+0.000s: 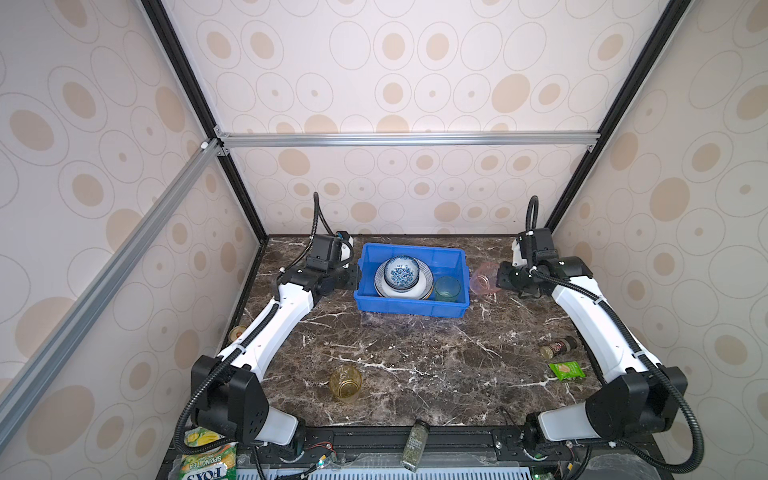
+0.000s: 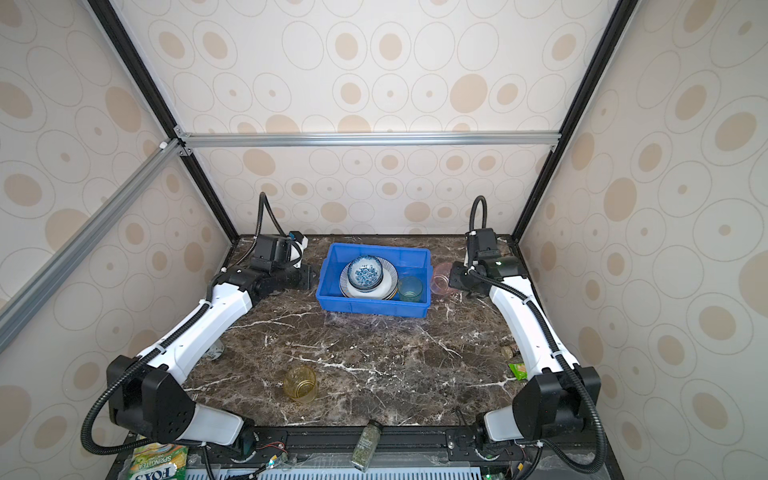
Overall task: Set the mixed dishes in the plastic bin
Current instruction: 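Carry the pink glass with the right gripper over the bin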
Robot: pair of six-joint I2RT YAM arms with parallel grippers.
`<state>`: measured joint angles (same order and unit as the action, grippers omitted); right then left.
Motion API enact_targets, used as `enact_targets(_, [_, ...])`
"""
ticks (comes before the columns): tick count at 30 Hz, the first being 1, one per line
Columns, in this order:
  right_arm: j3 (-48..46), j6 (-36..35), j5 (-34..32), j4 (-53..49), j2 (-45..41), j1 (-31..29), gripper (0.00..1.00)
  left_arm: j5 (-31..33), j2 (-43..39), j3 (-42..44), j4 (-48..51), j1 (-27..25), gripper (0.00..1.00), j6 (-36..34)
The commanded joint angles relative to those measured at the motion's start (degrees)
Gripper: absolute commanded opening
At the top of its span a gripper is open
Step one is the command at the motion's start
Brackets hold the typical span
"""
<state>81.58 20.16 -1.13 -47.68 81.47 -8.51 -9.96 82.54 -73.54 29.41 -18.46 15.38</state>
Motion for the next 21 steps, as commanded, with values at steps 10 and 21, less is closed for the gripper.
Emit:
enact_targets(10, [10.99, -2.97, -0.85, -3.70, 7.56, -6.51, 0.00, 1.85, -5.11, 0.67, 2.75, -0.26, 0.39, -0.51])
enact_targets(21, [19.87, -7.55, -1.88, -7.94, 15.82, -11.65, 0.00, 1.78, -5.03, 0.85, 2.85, -0.28, 0.39, -0.56])
